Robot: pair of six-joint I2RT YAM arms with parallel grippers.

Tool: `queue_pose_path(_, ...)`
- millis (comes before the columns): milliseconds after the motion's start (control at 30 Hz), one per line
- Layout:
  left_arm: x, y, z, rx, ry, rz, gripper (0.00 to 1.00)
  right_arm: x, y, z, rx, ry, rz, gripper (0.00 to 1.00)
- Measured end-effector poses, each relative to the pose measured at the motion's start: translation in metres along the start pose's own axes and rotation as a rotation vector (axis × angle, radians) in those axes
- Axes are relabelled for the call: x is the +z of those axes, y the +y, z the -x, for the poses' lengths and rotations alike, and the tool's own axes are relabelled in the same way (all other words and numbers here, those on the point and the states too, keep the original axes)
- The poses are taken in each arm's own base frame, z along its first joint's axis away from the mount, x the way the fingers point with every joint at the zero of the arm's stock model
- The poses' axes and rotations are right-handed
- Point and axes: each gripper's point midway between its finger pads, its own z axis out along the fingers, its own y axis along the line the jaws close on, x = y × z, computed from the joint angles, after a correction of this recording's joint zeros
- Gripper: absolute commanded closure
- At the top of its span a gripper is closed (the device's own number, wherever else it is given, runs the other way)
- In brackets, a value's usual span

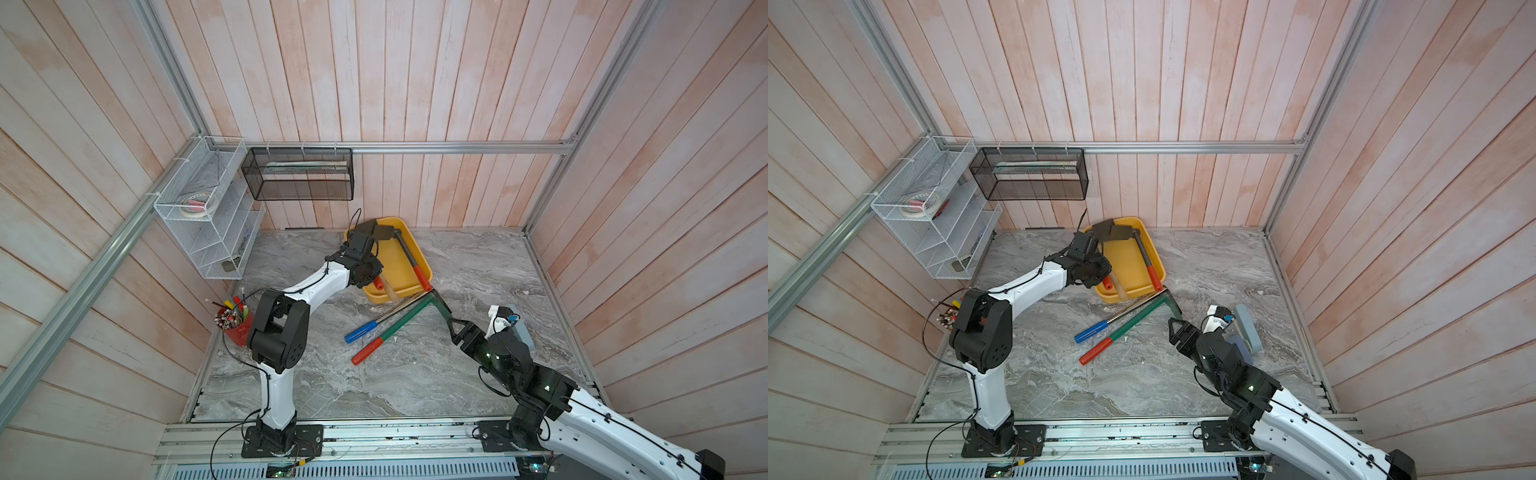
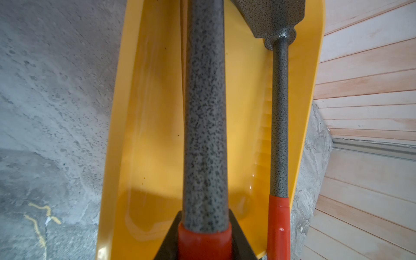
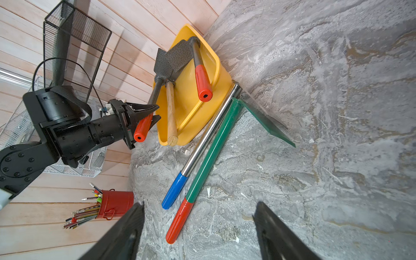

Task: Put the small hoe into the storage box
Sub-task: Place the hoe in the storage box.

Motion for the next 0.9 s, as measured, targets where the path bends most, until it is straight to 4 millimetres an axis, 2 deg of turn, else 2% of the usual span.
queue_pose_path(167, -0.0001, 0.0018, 0.0009, 0.008, 0.001, 0.005, 0.78, 0.0002, 0.0000, -0.0001, -0.001, 0.000, 0.000, 0.21)
queue_pose_path(333, -0.0002, 0.0030, 0.0016, 0.016, 0.004, 0.007, 0.77, 0.0004, 0.0003, -0.0001, 0.000, 0.000, 0.001, 0.21)
queue_pose_path(533, -0.0003, 0.0045, 0.0018, 0.021, 0.006, 0.011, 0.61, 0.0012, -0.0003, -0.0009, -0.002, 0.002, -0.003, 0.21)
queue_pose_path(900, -0.0006, 0.0076, 0.0046, 0.007, 0.006, 0.017, 0.58, 0.0012, -0.0002, -0.0009, -0.002, 0.003, -0.002, 0.21)
